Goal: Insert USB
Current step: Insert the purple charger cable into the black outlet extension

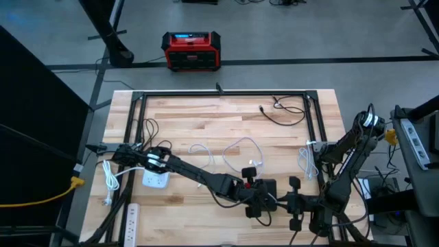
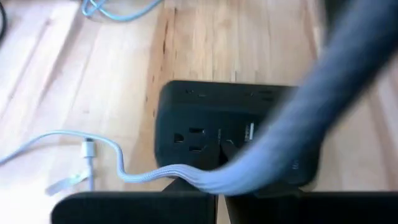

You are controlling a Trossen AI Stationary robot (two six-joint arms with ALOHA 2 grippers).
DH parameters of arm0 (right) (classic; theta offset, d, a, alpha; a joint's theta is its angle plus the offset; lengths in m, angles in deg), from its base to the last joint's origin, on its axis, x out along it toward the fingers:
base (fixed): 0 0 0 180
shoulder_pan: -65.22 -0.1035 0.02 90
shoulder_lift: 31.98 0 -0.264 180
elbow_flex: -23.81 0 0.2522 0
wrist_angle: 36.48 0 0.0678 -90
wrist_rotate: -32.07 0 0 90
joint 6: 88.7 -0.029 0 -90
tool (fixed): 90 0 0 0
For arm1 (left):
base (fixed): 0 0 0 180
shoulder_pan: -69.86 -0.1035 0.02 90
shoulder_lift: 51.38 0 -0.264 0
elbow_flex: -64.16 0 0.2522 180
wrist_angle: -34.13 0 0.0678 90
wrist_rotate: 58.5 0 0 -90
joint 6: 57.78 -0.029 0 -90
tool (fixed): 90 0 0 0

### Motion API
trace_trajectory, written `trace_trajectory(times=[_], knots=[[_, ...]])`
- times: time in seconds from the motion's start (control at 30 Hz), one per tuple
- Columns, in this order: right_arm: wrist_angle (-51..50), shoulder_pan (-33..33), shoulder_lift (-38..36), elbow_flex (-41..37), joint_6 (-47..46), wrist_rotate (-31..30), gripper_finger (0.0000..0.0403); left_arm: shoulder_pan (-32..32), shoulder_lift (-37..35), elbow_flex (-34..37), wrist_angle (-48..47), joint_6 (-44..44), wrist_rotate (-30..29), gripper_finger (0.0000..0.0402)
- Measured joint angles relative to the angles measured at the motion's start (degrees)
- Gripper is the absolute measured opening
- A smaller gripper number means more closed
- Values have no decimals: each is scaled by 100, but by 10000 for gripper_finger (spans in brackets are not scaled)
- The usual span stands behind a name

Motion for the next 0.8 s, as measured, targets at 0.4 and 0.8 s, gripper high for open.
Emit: trace_trajectory(times=[0.4, 0.8], knots=[[1192, 220, 42, -290, 768, -33, 17, -369, 19, 99, 884, -1233, 128, 0], [2487, 459, 42, -1075, 1104, -12, 17, -862, 26, 747, 2107, -1509, 2077, 0]])
